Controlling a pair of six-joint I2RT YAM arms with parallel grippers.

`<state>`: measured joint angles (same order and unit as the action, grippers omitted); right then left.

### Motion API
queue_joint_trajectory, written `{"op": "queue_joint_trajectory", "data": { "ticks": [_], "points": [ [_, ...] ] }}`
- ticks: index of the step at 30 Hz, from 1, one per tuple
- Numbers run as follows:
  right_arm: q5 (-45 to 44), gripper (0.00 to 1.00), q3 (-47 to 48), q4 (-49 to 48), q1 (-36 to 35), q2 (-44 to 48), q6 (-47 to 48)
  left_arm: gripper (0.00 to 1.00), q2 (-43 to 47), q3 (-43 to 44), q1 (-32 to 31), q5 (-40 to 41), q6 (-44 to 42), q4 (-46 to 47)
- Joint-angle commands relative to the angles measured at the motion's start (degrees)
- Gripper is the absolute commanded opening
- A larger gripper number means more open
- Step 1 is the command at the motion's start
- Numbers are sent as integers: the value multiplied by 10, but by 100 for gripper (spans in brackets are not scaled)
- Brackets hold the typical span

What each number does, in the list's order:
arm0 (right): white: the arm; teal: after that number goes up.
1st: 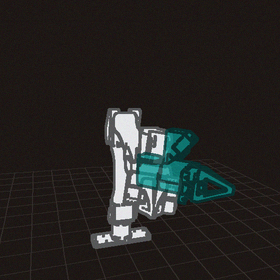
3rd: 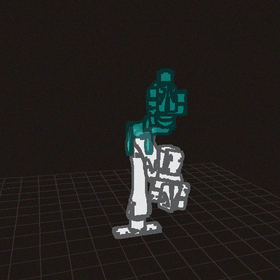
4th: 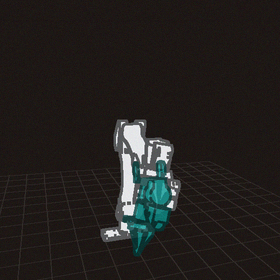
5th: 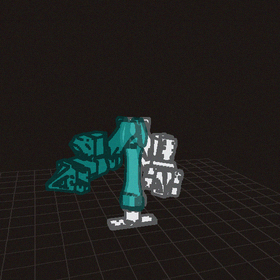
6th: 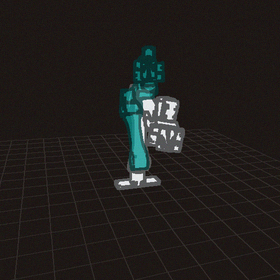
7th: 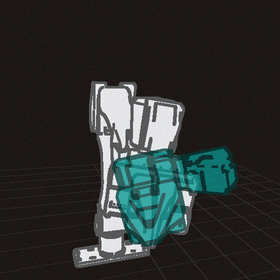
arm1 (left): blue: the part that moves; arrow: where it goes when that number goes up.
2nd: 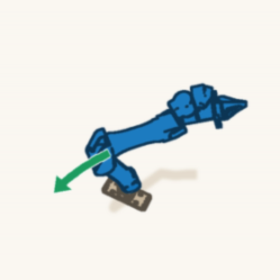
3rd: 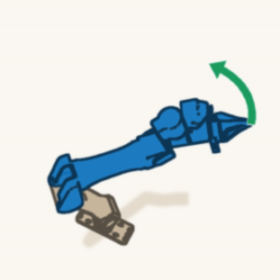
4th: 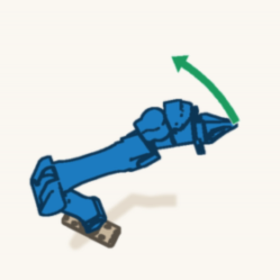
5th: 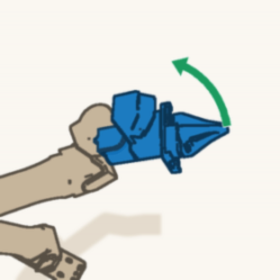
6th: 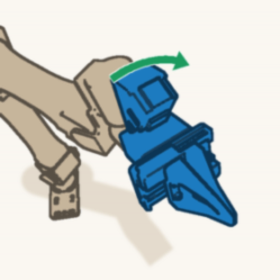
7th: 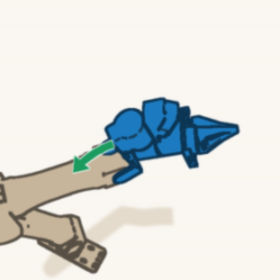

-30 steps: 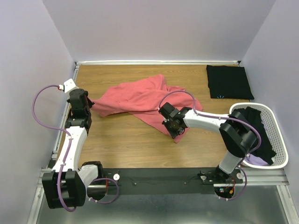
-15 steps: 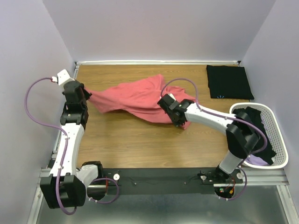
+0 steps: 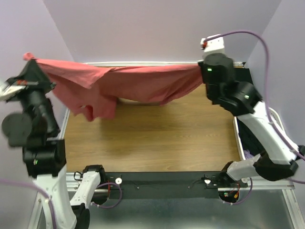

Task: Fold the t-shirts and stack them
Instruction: Flatten the tshirt out

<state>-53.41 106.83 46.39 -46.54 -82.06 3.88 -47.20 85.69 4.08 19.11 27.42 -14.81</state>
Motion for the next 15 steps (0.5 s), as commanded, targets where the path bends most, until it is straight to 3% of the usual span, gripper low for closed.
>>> {"op": "queue_joint_trajectory", "data": {
  "ticks": [1, 8, 15],
  "points": [
    [3, 1, 29, 14, 0, 62, 60, 0, 44, 60, 5, 58, -42, -19],
    [181, 0, 28, 11, 1, 167, 77, 0, 62, 164, -10, 62, -107, -28],
    [158, 0, 30, 11, 1, 151, 98, 0, 20, 158, -23, 52, -149, 3]
  ]
}}
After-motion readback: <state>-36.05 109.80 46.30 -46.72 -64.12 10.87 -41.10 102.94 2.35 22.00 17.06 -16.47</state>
